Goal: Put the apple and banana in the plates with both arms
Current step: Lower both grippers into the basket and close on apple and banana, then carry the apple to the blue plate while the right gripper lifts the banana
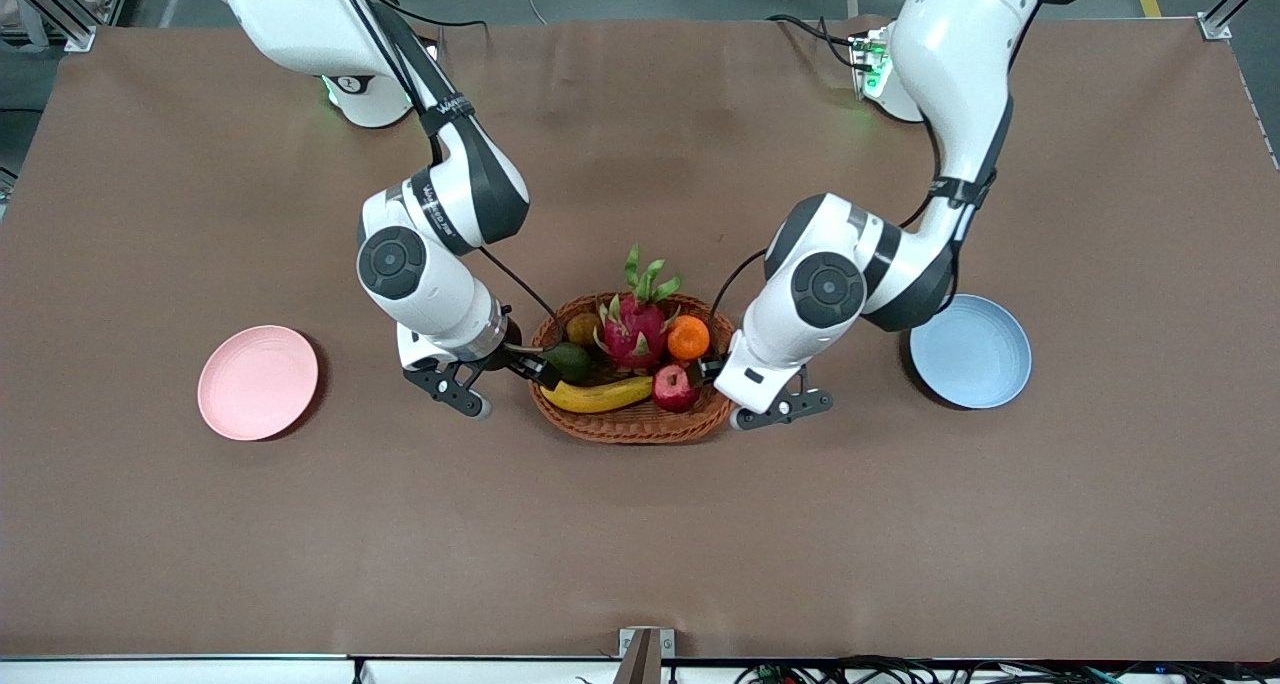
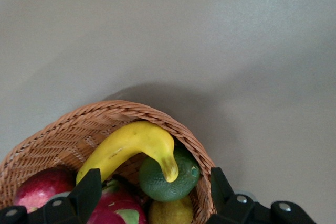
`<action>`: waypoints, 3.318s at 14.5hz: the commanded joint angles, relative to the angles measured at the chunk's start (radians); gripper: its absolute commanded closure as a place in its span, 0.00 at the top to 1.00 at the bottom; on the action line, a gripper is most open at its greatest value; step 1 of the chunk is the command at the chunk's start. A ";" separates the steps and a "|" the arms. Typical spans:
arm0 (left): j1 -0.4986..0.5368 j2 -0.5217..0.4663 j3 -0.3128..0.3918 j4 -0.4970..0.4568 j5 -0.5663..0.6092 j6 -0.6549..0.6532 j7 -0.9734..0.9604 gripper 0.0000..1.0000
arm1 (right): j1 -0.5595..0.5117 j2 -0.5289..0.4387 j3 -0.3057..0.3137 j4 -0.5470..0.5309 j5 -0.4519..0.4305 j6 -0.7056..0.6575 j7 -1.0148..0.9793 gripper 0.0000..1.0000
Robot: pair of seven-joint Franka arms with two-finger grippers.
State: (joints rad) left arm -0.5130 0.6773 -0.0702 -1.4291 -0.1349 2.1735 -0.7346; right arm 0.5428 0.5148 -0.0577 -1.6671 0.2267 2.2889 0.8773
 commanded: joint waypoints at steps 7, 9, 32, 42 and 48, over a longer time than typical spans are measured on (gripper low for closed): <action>-0.047 0.114 0.006 0.025 -0.044 0.210 -0.029 0.99 | 0.031 -0.015 -0.010 -0.120 -0.030 0.121 0.025 0.71; -0.059 0.133 0.006 0.027 -0.054 0.229 -0.028 0.99 | 0.034 -0.015 -0.010 -0.122 -0.030 0.130 0.025 0.65; -0.064 0.081 0.007 0.025 -0.046 0.151 -0.019 0.62 | 0.063 0.022 -0.010 -0.120 -0.029 0.189 0.025 0.48; 0.209 -0.186 0.015 0.000 0.006 -0.325 0.280 0.58 | 0.062 0.022 -0.010 -0.120 -0.030 0.189 0.025 0.00; 0.373 -0.292 0.015 -0.201 0.121 -0.305 0.495 0.56 | 0.051 0.004 -0.010 -0.115 -0.029 0.140 0.020 0.00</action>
State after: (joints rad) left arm -0.1376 0.4515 -0.0457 -1.5194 -0.0657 1.8399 -0.2364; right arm 0.5946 0.5420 -0.0606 -1.7721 0.2122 2.4654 0.8792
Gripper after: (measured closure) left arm 0.137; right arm 0.841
